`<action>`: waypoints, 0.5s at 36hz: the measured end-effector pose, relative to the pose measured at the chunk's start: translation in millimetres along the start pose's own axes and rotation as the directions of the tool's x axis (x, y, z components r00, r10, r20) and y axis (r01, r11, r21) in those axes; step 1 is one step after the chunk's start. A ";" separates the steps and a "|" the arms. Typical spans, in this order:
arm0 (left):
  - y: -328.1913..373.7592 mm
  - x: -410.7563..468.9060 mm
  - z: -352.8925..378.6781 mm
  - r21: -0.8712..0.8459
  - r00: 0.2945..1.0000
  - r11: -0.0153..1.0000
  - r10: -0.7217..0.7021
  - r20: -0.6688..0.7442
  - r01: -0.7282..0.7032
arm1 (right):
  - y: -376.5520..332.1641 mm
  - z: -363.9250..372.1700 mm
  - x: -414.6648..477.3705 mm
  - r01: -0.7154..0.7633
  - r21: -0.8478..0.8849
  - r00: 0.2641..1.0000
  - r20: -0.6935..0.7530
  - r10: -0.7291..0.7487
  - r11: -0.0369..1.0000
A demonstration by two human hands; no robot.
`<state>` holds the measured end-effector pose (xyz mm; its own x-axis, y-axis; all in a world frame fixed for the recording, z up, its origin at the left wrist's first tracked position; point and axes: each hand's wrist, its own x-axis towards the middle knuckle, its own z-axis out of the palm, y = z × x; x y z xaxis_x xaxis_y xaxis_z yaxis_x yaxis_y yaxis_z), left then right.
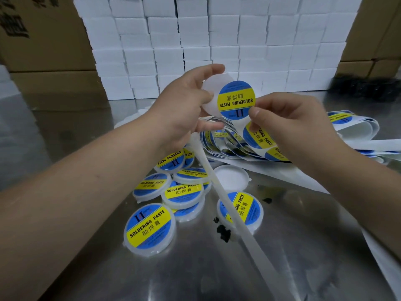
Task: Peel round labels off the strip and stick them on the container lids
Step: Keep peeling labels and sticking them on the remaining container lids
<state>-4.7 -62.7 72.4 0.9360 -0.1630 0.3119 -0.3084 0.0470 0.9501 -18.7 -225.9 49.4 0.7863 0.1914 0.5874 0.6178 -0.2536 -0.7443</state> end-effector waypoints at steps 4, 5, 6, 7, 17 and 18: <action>1.4 -1.5 2.1 -0.117 1.000 0.993 0.005 0.002 -0.005 | 0.8 0.1 -0.1 -0.021 0.017 1.000 0.007 0.021 1.000; 1.6 -2.0 2.5 -0.138 1.000 0.990 0.002 0.007 -0.001 | 0.9 0.3 -0.4 -0.024 0.019 1.000 0.015 0.024 1.000; 1.4 -2.5 2.9 -0.152 1.000 0.988 -0.001 0.016 0.003 | 0.7 0.4 -0.7 -0.027 0.023 0.999 0.022 0.026 0.999; 1.5 -3.0 2.7 -0.158 1.000 0.987 -0.002 0.025 0.006 | 0.6 0.5 -0.9 -0.030 0.030 0.999 0.028 0.029 0.999; -2.0 -7.1 3.3 -0.016 0.997 0.999 0.048 0.063 -0.047 | -0.5 0.9 -1.5 -0.030 0.021 0.998 0.058 0.029 0.999; -2.0 -7.1 3.3 -0.005 0.997 0.999 0.054 0.061 -0.054 | -0.6 1.0 -1.5 -0.031 0.021 0.998 0.056 0.029 0.999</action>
<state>-11.3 -64.9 68.3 0.9058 -0.2202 0.3620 -0.3577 0.0607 0.9319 -20.3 -225.1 48.7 0.8033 0.2370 0.5465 0.5934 -0.2389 -0.7686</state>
